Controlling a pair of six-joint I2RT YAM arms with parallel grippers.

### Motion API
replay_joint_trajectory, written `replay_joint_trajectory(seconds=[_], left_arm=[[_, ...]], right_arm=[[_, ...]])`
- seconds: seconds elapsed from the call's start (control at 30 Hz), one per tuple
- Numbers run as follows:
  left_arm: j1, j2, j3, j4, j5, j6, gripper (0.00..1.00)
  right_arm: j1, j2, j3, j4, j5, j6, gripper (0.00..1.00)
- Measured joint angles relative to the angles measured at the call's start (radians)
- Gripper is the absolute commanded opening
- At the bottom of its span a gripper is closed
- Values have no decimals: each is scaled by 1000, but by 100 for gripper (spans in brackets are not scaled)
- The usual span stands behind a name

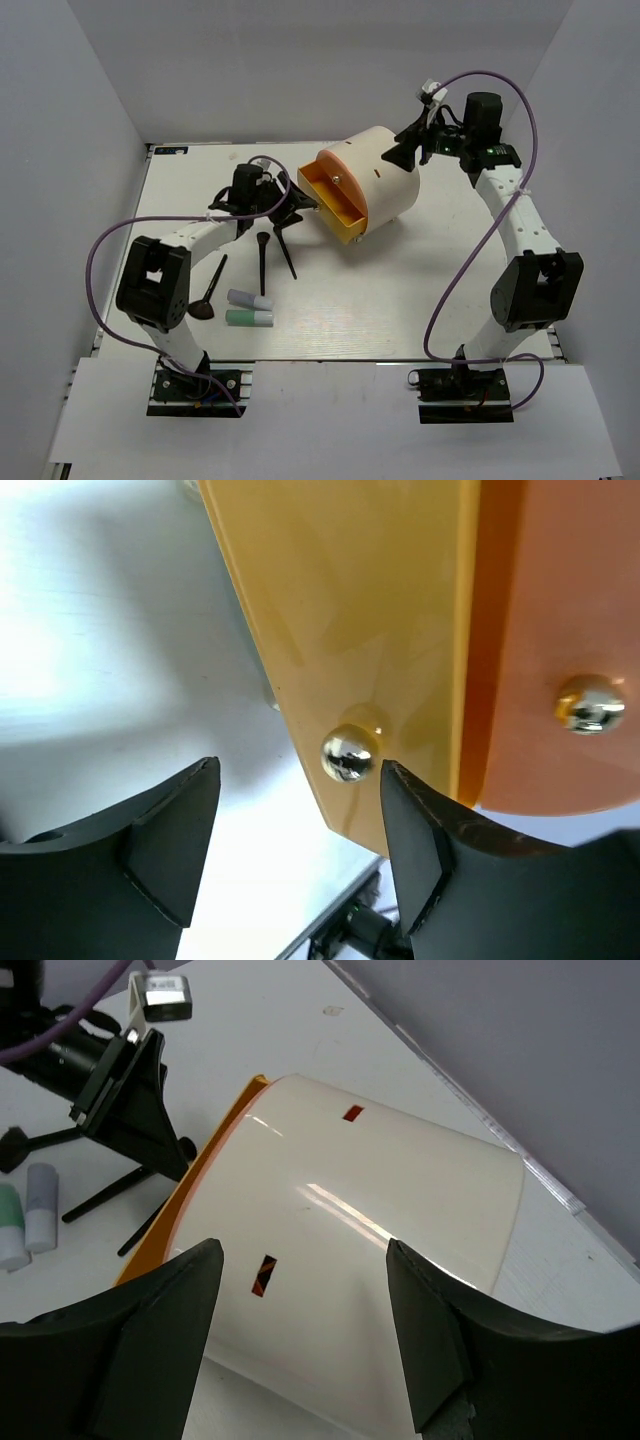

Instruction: Organize the makeup

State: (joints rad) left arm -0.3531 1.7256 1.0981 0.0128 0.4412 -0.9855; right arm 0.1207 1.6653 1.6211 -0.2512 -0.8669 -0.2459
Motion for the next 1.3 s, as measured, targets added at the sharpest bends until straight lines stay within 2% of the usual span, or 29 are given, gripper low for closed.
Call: replay_joint_trajectory(seconds=[0.2, 0.3, 0.33, 0.37, 0.43, 0.47, 0.53, 0.57, 0.6, 0.63, 0.67, 0.7, 0.77, 0.8, 0.83, 0.9, 1.0, 1.3], left_arm=[[31, -130, 88, -204, -116, 95, 74], [43, -213, 119, -299, -179, 152, 62], [44, -238, 120, -330, -198, 169, 51], [44, -261, 120, -363, -217, 187, 44], [43, -287, 114, -419, -248, 216, 34], [43, -294, 105, -439, -262, 229, 25], [43, -296, 80, -494, -289, 256, 20], [43, -292, 66, -519, -304, 272, 18], [43, -288, 54, -544, -315, 284, 17], [43, -281, 46, -570, -328, 298, 17], [43, -274, 44, -592, -338, 311, 18], [43, -264, 44, -608, -349, 325, 20], [43, -247, 45, -628, -368, 351, 29], [43, -237, 46, -639, -377, 364, 41], [43, -223, 47, -645, -385, 379, 49], [43, -190, 49, -652, -402, 399, 58], [41, -133, 49, -651, -431, 420, 62], [29, 64, 131, -640, -484, 458, 62]], right_arm=[[39, -35, -24, -42, -11, -64, 77], [61, -65, -55, -48, -11, -96, 83], [68, -71, -63, -50, -11, -103, 83], [77, -76, -69, -55, -11, -113, 83], [95, -78, -73, -61, -10, -132, 77], [103, -79, -76, -65, -10, -140, 69], [117, -79, -80, -70, -7, -159, 57], [126, -79, -81, -74, -6, -164, 43], [135, -79, -81, -77, -3, -173, 36], [143, -79, -81, -81, -3, -180, 30], [153, -80, -82, -85, -2, -183, 19], [162, -80, -82, -89, 0, -187, 16], [178, -83, -87, -91, 4, -189, 17], [187, -85, -94, -90, 5, -189, 18], [194, -88, -100, -92, 8, -189, 19], [209, -91, -111, -91, 13, -190, 20], [224, -102, -131, -93, 25, -193, 22], [227, -124, -147, -95, 40, -201, 24]])
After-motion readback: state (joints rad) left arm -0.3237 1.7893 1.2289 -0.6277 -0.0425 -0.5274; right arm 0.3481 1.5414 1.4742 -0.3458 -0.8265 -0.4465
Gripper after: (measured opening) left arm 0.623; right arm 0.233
